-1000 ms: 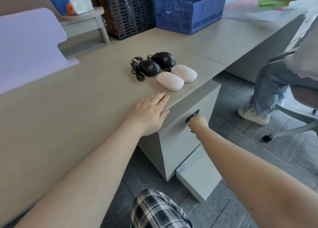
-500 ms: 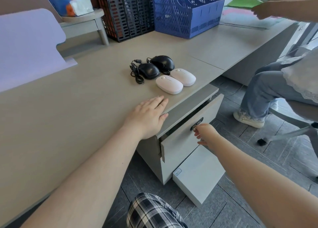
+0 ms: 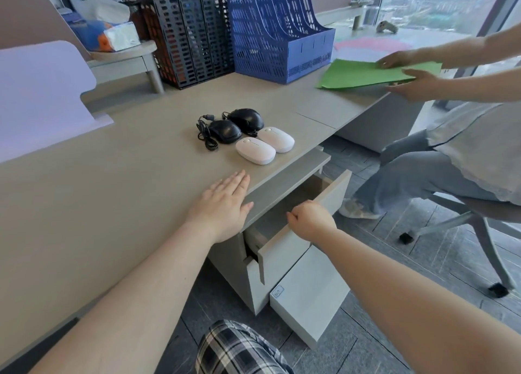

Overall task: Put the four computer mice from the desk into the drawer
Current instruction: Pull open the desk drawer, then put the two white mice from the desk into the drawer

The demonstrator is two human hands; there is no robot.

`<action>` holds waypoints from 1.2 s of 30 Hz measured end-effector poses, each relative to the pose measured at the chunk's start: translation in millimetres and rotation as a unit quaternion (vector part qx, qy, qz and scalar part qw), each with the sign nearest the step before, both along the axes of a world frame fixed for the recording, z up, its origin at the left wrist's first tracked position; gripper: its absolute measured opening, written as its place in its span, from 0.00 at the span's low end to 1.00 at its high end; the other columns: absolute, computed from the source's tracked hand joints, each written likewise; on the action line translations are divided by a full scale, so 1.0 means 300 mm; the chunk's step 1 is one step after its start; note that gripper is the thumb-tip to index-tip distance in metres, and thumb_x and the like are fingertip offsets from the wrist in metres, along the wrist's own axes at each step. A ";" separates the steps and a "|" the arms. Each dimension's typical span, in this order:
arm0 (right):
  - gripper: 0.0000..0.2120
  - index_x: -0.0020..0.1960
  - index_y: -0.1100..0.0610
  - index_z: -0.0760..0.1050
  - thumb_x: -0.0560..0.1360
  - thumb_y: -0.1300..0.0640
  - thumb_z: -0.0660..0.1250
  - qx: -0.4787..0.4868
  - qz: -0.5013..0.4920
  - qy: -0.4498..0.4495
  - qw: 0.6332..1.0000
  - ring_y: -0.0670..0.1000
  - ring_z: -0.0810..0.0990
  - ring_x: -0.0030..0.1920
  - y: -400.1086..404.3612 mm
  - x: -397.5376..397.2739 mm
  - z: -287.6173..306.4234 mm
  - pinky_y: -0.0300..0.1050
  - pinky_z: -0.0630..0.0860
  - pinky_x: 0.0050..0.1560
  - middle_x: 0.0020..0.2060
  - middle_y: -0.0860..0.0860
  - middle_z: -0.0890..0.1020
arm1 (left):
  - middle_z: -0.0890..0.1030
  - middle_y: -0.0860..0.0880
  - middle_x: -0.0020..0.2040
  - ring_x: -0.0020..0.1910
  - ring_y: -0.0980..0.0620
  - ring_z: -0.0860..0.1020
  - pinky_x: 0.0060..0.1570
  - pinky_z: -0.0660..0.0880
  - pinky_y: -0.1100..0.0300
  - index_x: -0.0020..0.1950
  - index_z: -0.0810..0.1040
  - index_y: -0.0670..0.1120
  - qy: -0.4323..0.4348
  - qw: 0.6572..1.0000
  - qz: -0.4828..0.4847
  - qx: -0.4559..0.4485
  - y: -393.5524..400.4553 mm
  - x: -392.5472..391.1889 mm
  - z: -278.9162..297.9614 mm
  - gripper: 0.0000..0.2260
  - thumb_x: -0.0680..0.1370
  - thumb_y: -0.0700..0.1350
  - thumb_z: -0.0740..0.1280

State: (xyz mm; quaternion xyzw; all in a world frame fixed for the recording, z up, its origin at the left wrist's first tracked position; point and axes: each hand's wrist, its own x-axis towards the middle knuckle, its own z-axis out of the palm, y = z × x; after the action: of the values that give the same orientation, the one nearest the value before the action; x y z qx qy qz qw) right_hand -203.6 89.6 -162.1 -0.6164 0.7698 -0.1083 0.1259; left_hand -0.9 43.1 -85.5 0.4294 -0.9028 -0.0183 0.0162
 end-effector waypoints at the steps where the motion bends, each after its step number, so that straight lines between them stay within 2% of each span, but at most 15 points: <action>1: 0.20 0.43 0.59 0.80 0.80 0.51 0.53 0.006 -0.002 0.006 1.000 0.54 0.77 0.47 0.015 -0.005 0.007 0.45 0.75 0.49 0.37 0.51 0.76 | 0.46 0.50 0.80 0.78 0.53 0.47 0.76 0.45 0.56 0.78 0.45 0.45 -0.002 1.000 0.001 -0.002 0.006 0.001 -0.004 0.27 0.82 0.53 0.49; 3: 0.19 0.39 0.60 0.79 0.79 0.53 0.54 0.017 -0.006 0.016 1.000 0.55 0.77 0.46 0.057 -0.020 0.022 0.46 0.76 0.48 0.37 0.52 0.76 | 0.45 0.49 0.80 0.78 0.53 0.47 0.76 0.44 0.56 0.78 0.44 0.45 -0.009 1.000 0.003 -0.007 0.018 0.001 -0.009 0.28 0.82 0.54 0.49; 6: 0.16 0.35 0.59 0.74 0.77 0.55 0.55 0.046 -0.023 0.029 0.998 0.56 0.75 0.40 0.123 -0.056 0.030 0.46 0.76 0.45 0.34 0.54 0.76 | 0.45 0.49 0.80 0.78 0.52 0.46 0.76 0.45 0.56 0.78 0.43 0.44 -0.021 1.000 0.014 -0.015 0.035 -0.002 -0.013 0.29 0.82 0.55 0.49; 10: 0.16 0.28 0.58 0.68 0.74 0.56 0.56 0.110 -0.043 0.068 0.991 0.56 0.74 0.35 0.200 -0.102 0.057 0.41 0.65 0.39 0.24 0.50 0.71 | 0.45 0.47 0.80 0.78 0.52 0.46 0.76 0.44 0.56 0.78 0.43 0.43 -0.027 0.999 0.031 -0.019 0.066 -0.008 -0.013 0.30 0.81 0.56 0.49; 13: 0.17 0.27 0.56 0.65 0.74 0.55 0.57 0.155 -0.069 0.084 0.982 0.55 0.75 0.34 0.248 -0.126 0.062 0.41 0.68 0.35 0.25 0.49 0.71 | 0.44 0.47 0.80 0.78 0.52 0.46 0.76 0.45 0.55 0.78 0.43 0.43 -0.026 0.999 0.034 -0.022 0.092 -0.004 -0.013 0.31 0.81 0.56 0.49; 16: 0.15 0.29 0.56 0.66 0.74 0.56 0.58 0.191 -0.097 0.098 0.972 0.55 0.75 0.34 0.297 -0.138 0.067 0.42 0.70 0.33 0.28 0.49 0.72 | 0.45 0.47 0.80 0.78 0.51 0.46 0.76 0.45 0.55 0.78 0.43 0.43 -0.028 0.999 0.030 -0.023 0.102 0.000 -0.016 0.31 0.81 0.56 0.49; 18: 0.13 0.30 0.56 0.68 0.73 0.60 0.58 0.222 -0.107 0.105 0.964 0.53 0.74 0.31 0.327 -0.144 0.071 0.40 0.70 0.30 0.28 0.49 0.73 | 0.45 0.47 0.80 0.78 0.51 0.46 0.76 0.45 0.56 0.78 0.43 0.42 -0.029 0.999 0.028 -0.023 0.105 -0.001 -0.017 0.31 0.81 0.56 0.49; 22: 0.11 0.31 0.56 0.69 0.71 0.62 0.58 0.283 -0.121 0.106 0.946 0.54 0.77 0.35 0.368 -0.153 0.061 0.42 0.75 0.39 0.29 0.50 0.75 | 0.44 0.47 0.80 0.78 0.51 0.45 0.77 0.46 0.55 0.78 0.43 0.43 -0.026 0.999 0.027 -0.015 0.101 0.001 -0.017 0.31 0.81 0.56 0.49; 26: 0.10 0.32 0.58 0.69 0.72 0.62 0.56 0.325 -0.140 0.094 0.931 0.55 0.76 0.34 0.377 -0.164 0.065 0.47 0.77 0.45 0.30 0.52 0.75 | 0.45 0.47 0.80 0.78 0.51 0.46 0.77 0.47 0.55 0.78 0.44 0.43 -0.023 0.999 0.025 -0.016 0.094 0.009 -0.019 0.31 0.81 0.56 0.49; 31: 0.12 0.31 0.61 0.70 0.72 0.64 0.55 0.349 -0.148 0.073 0.923 0.53 0.73 0.28 0.367 -0.178 0.071 0.47 0.77 0.40 0.29 0.54 0.75 | 0.48 0.47 0.80 0.78 0.51 0.48 0.76 0.48 0.55 0.78 0.46 0.43 0.003 1.000 0.013 -0.020 0.093 0.013 -0.020 0.29 0.81 0.56 0.50; 33: 0.09 0.36 0.61 0.70 0.73 0.64 0.56 0.331 -0.143 0.086 0.929 0.54 0.75 0.33 0.354 -0.181 0.066 0.48 0.77 0.44 0.32 0.52 0.73 | 0.52 0.48 0.79 0.78 0.51 0.52 0.75 0.51 0.55 0.78 0.50 0.44 0.019 1.000 0.008 -0.019 0.087 0.015 -0.007 0.28 0.82 0.55 0.51; 35: 0.06 0.44 0.59 0.72 0.75 0.62 0.57 0.282 -0.136 0.099 0.945 0.54 0.77 0.41 0.327 -0.175 0.068 0.47 0.77 0.49 0.37 0.51 0.73 | 0.60 0.49 0.77 0.76 0.50 0.59 0.72 0.58 0.52 0.76 0.59 0.45 0.053 0.998 0.012 -0.013 0.071 0.014 0.014 0.24 0.82 0.53 0.53; 36: 0.07 0.48 0.58 0.74 0.75 0.61 0.57 0.250 -0.132 0.103 0.954 0.55 0.77 0.44 0.307 -0.170 0.069 0.47 0.78 0.50 0.40 0.51 0.74 | 0.65 0.48 0.75 0.73 0.48 0.63 0.70 0.62 0.51 0.74 0.64 0.45 0.074 0.997 0.016 -0.009 0.059 0.010 0.023 0.22 0.82 0.53 0.54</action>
State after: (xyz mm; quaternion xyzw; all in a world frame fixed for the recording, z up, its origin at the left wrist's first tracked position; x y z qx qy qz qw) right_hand -254.6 181.6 -141.5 -0.4657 0.8556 0.1356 0.1808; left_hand 2.1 61.0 -78.6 0.4414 -0.8921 -0.0413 0.0873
